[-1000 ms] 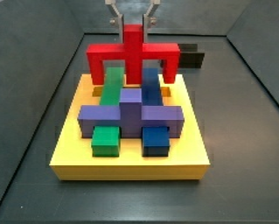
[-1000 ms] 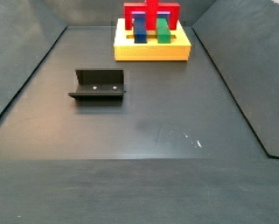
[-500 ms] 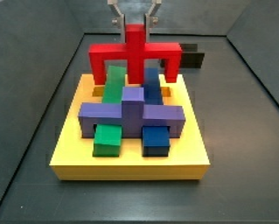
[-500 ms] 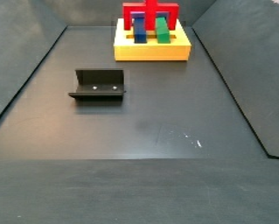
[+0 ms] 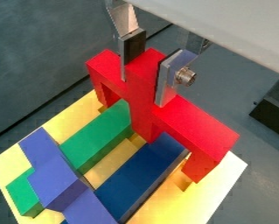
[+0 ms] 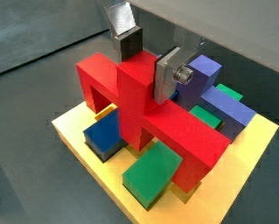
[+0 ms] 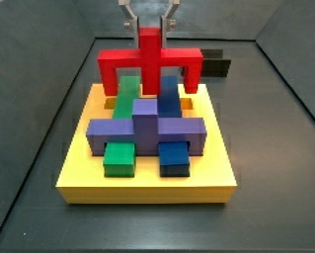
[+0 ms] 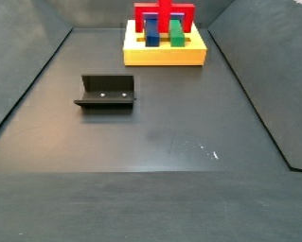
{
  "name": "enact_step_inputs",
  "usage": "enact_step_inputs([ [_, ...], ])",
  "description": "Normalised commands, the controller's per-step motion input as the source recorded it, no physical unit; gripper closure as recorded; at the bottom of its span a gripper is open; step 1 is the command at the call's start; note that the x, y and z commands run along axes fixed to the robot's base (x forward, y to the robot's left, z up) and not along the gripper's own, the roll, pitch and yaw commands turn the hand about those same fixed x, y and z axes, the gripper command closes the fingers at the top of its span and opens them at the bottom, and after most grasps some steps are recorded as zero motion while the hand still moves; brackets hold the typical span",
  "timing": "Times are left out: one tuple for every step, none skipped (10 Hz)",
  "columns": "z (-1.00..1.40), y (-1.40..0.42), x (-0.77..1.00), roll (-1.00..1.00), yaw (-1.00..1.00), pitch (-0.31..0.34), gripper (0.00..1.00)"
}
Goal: Pick up the red object. Move up. Move to above the board. Insert the red object.
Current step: Insert the red object.
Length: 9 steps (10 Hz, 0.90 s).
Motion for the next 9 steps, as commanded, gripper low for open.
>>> enact_step_inputs([
  [-0.07,0.0,0.05,0.0,0.02,0.0,1.0],
  [-0.09,0.0,0.0,0.0,0.0,0.0,1.0],
  [0.0,0.02,0.0,0.0,0.0,0.0,1.0],
  [0.16,0.02,0.0,-0.08,0.0,0.0,1.0],
  [0.0,0.01,0.0,-0.04,0.0,0.0,1.0],
  [0.0,0.0,0.0,-0.03,0.0,-0.003,1.0],
  [-0.1,0.0,0.0,-0.04,0.0,-0.051,1.0],
  [-0.28,0.0,0.0,-0.01,0.0,-0.071,1.0],
  [-0.43,0.0,0.0,0.0,0.0,-0.107,1.0],
])
